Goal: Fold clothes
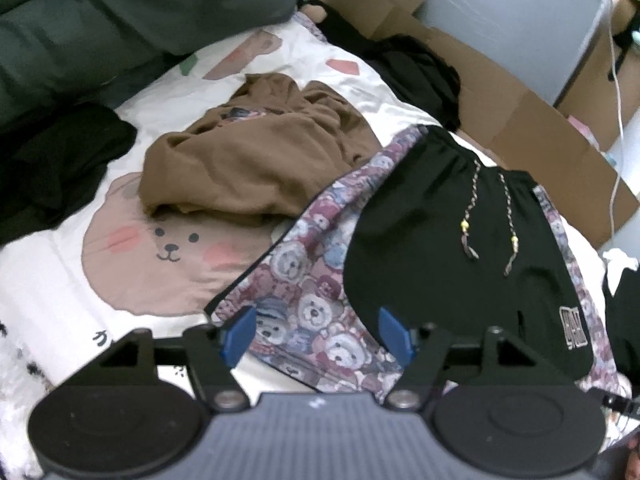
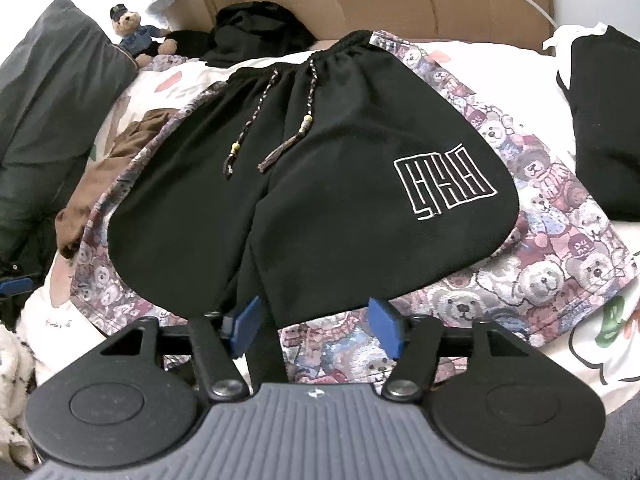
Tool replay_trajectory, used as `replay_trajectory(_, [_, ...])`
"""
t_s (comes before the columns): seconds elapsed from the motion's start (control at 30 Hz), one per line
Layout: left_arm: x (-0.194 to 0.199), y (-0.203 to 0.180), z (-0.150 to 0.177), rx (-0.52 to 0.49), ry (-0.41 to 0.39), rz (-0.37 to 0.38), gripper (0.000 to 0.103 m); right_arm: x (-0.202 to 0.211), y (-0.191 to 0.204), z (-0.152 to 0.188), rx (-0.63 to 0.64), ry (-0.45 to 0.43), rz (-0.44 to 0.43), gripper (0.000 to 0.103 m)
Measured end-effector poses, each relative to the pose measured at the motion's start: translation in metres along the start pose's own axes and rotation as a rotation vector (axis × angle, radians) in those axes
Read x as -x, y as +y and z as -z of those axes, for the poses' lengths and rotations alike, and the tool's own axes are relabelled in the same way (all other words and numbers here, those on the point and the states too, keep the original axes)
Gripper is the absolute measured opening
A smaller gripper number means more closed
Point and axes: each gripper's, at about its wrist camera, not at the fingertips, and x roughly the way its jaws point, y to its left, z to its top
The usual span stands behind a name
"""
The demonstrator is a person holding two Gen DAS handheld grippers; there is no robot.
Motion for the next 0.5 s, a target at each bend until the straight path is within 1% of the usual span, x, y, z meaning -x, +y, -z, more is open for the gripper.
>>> replay_trajectory(0.2, [-0.004,-0.009,0.001,-0.033,0.014,0.016,0.071,0.001,0.000,0.000,0.008,-0.008,0.010,0.069])
replay_trajectory(0.33, [-0.002,-0.018,0.002,-0.058,0.005,0.039,0.071,0.002,-0.001,0.001,0.014,-0.013,0.017,0.069])
replay_trajectory(0.37, [-0.002,-0.020,0.001,-0.062,0.005,0.048,0.077,0.002,-0.001,0.001,0.015,-0.014,0.018,0.069])
replay_trajectory(0.4, [-0.001,-0.023,0.002,-0.070,0.005,0.053,0.080,0.002,-0.001,0.001,0.017,-0.015,0.020,0.069])
replay_trajectory(0.5, [-0.001,-0.031,0.003,-0.100,-0.005,0.060,0.081,0.002,-0.001,0.001,0.021,-0.019,0.025,0.069])
